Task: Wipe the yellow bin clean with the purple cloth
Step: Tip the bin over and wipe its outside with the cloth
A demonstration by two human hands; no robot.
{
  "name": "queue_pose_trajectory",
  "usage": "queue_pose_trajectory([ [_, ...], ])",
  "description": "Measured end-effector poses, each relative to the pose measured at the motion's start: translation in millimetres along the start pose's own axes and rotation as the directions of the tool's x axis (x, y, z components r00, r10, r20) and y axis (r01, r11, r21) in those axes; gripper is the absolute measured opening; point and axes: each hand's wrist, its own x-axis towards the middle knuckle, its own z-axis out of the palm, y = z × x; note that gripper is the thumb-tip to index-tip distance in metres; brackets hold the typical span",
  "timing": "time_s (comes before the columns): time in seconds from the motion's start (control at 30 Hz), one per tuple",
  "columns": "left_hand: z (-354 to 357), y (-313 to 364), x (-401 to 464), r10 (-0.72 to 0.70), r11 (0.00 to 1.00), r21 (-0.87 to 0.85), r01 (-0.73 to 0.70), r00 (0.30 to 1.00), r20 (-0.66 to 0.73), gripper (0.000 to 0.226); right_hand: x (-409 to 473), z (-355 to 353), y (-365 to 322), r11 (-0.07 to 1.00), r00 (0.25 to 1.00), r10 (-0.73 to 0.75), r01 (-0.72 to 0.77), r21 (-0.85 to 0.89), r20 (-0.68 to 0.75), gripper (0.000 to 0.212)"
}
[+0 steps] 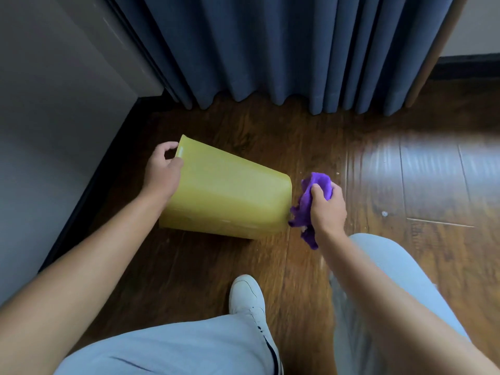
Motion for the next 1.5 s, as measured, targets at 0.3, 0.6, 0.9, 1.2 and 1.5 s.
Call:
queue_pose_trajectory([
  [0.3, 11, -8, -32, 0.202, 0.978, -0.008, -0.209, 0.935, 0.291, 0.059, 34, -10, -20, 0.997, 1.000, 0.026, -0.027, 0.077, 0.014, 0.032],
  [0.6, 0, -67, -64, 0.519, 0.837, 0.096, -0.539, 0.837, 0.174, 0.052, 31, -2, -19, 0.991, 0.998, 0.044, -0.049, 0.125, 0.043, 0.032],
  [0.9, 10, -91, -78, 0.612, 0.762, 0.098, -0.640, 0.761, 0.214, 0.057, 27, 4, -18, 0.989, 0.996, 0.056, -0.065, 0.131, 0.073, 0.034],
  [1.2, 13, -107, -70, 0.628, 0.725, 0.137, -0.675, 0.729, 0.273, 0.047, 25, 1, -20, 0.985, 0.991, 0.104, -0.114, 0.132, 0.079, 0.036],
  [1.5, 13, -73, -49, 0.681, 0.684, 0.185, -0.705, 0.709, 0.185, 0.055, 22, 0, -24, 0.985, 0.994, 0.075, -0.087, 0.148, 0.084, 0.031],
])
